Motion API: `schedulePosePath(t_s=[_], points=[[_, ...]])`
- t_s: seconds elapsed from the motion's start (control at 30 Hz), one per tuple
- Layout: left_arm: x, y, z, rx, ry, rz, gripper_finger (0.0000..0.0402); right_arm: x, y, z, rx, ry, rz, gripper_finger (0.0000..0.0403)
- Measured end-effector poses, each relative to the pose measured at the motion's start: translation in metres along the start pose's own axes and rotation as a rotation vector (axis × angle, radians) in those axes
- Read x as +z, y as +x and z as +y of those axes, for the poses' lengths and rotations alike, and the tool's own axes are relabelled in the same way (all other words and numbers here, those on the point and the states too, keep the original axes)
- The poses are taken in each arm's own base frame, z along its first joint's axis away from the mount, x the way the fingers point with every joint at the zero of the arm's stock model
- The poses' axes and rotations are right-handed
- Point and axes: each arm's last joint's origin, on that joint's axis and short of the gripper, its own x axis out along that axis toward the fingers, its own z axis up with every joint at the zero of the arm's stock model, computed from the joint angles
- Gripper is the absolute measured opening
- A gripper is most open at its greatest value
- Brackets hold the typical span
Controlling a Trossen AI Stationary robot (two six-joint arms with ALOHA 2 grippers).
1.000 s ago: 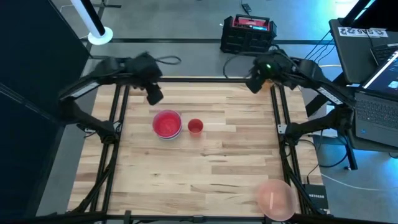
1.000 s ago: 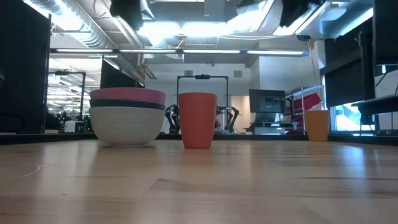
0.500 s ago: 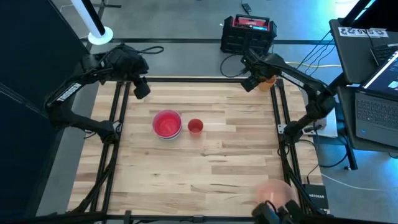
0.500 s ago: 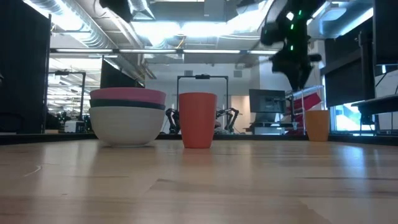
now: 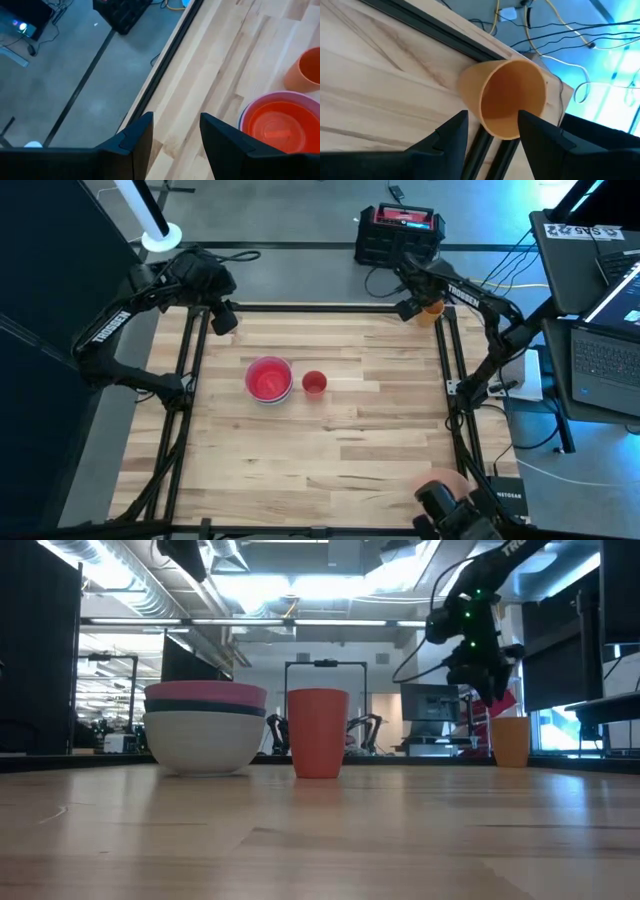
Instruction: Nest bowls inside each other
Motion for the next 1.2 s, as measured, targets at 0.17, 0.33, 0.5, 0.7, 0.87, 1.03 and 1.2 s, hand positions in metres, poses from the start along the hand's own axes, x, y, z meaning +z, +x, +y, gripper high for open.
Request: schedulePosePath(t_s=[0.17,0.33,0.5,0.7,0.87,1.03,1.2], points=[[0.0,0.0,0.0,-0.001,0.005,0.004,0.0146,0.004,0.011,0.0,0.033,0.003,0.028,0.0161],[-0.001,0.0,0.0,-0.002,0.009,0.008,0.0146,0.008,0.021,-0.001,0.066,0.007,0.055,0.0161],[-0.001,0.0,0.0,-0.003,0.014,0.012,0.0146,0.011,0.032,-0.002,0.1,0.011,0.082,0.0161],[-0.003,0.0,-0.001,-0.007,0.018,0.026,0.0146,0.015,0.05,0.003,0.121,-0.003,0.135,0.0161],[-0.004,0.0,-0.001,-0.011,0.019,0.042,0.0146,0.018,0.061,0.008,0.146,-0.023,0.156,0.0145],[-0.005,0.0,-0.001,-0.012,0.015,0.049,0.0146,0.02,0.047,0.017,0.231,-0.054,0.132,0.0071],[-0.005,0.0,-0.001,-0.013,0.002,0.05,0.0146,0.019,-0.001,0.035,0.323,-0.149,0.018,0.0049]])
